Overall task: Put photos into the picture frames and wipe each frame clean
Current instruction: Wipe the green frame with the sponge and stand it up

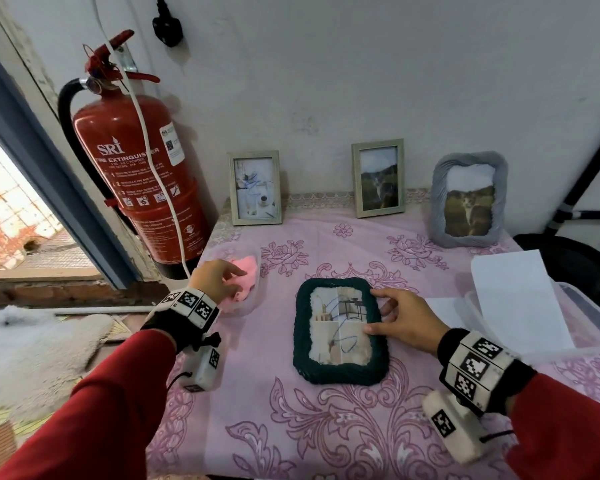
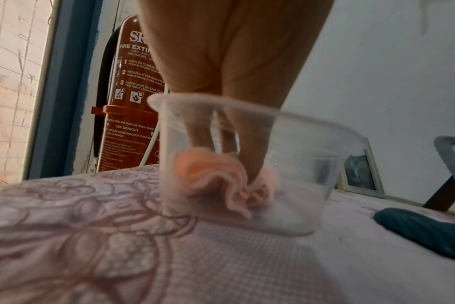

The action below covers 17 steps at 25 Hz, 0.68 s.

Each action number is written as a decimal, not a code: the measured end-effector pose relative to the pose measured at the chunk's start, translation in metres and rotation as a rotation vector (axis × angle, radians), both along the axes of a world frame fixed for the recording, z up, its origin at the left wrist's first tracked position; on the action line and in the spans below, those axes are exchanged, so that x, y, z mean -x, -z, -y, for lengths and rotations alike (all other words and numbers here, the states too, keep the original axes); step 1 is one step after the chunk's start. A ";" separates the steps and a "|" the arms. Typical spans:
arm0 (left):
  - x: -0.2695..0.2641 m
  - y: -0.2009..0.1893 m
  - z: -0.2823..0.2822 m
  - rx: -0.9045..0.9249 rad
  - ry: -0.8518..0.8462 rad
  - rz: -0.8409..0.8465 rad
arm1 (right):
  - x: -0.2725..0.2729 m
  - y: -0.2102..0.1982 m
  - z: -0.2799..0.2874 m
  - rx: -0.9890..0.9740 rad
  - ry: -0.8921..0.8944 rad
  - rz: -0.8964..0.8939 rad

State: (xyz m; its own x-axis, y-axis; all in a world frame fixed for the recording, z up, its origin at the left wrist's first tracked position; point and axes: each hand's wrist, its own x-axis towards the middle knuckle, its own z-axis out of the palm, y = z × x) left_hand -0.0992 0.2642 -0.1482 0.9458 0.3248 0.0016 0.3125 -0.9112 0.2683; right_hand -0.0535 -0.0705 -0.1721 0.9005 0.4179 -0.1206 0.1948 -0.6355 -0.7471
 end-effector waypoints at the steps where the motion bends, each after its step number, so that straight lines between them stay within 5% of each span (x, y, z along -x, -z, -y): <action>1: 0.001 0.000 0.000 0.016 -0.012 0.028 | 0.000 0.000 0.000 0.000 0.002 0.000; 10: 0.007 -0.054 0.033 0.110 0.098 0.687 | 0.002 -0.002 0.000 0.003 0.013 -0.017; 17: 0.003 -0.043 0.123 0.208 0.416 0.365 | 0.003 -0.003 -0.002 0.007 0.015 -0.024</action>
